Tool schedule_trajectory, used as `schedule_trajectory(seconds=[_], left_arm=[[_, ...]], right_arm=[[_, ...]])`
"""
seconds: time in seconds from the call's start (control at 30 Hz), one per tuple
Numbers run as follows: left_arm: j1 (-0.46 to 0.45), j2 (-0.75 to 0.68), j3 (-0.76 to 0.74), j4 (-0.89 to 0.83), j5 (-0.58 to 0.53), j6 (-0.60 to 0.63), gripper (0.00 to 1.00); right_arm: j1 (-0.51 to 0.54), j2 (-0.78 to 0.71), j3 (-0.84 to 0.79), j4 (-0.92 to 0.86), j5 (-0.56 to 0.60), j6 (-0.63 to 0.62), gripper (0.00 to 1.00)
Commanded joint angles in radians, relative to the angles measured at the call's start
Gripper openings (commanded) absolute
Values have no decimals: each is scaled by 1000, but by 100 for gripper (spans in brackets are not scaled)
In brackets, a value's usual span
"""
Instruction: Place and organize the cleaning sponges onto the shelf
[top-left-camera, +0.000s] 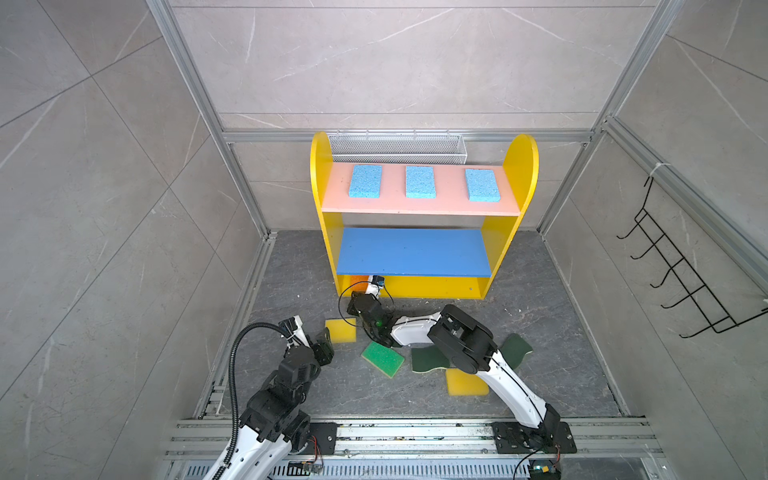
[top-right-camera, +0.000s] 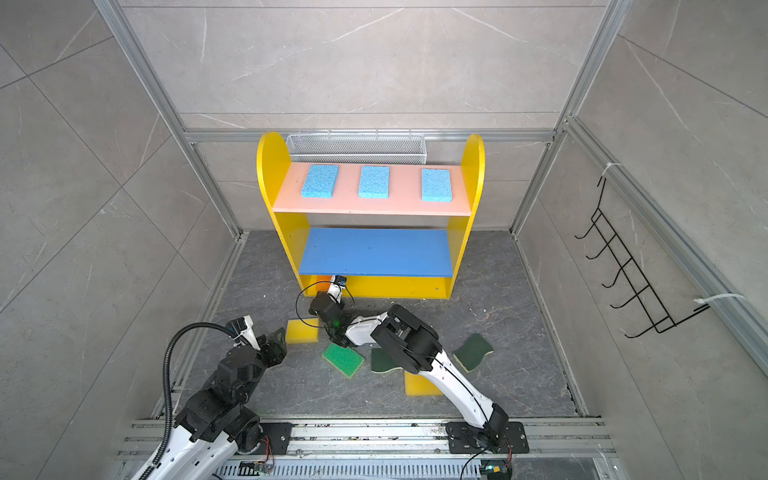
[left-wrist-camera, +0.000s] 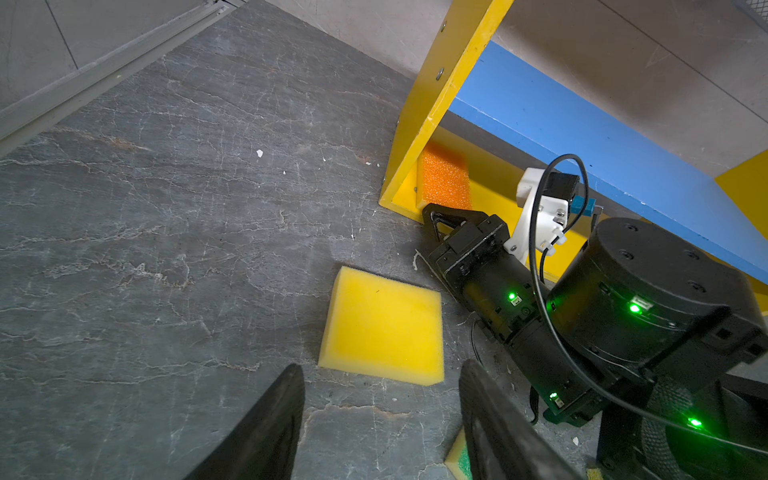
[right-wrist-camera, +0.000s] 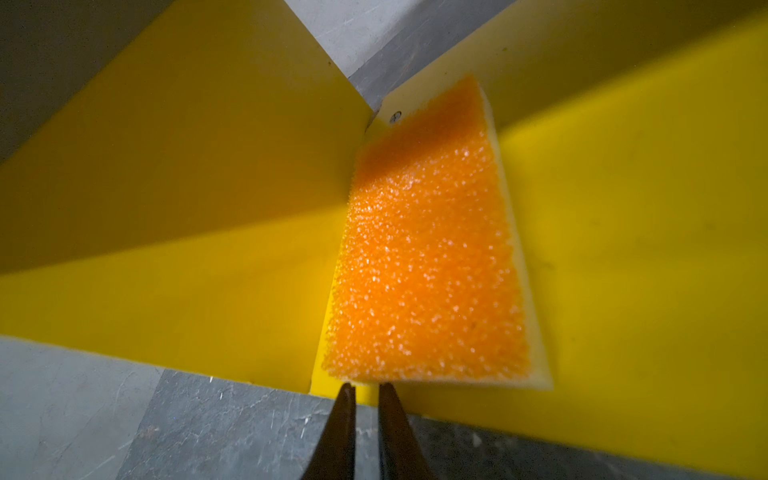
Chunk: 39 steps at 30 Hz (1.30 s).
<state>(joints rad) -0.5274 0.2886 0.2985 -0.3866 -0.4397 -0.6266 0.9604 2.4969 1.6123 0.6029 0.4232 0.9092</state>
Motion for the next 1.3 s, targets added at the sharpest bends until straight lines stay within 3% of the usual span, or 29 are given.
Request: schedule_trajectory(seconds=[0.0,0.37,0.8,1.27], left_arm=[[4,-14,-2,-8,-19,8,62],[4,-24,-2,-17,-25,8,61],[4,-45,-14,-12,-26,7,61],[5,-73,-13,-32,-28,0,60]], right_arm=[[-22,9,30,26,-48,-60,17],[-12,-57,-81,92,-38,-114,18],[-19,-35,-190,304,-82,105,17],[-17,-68,-275,265,-1,293,14]])
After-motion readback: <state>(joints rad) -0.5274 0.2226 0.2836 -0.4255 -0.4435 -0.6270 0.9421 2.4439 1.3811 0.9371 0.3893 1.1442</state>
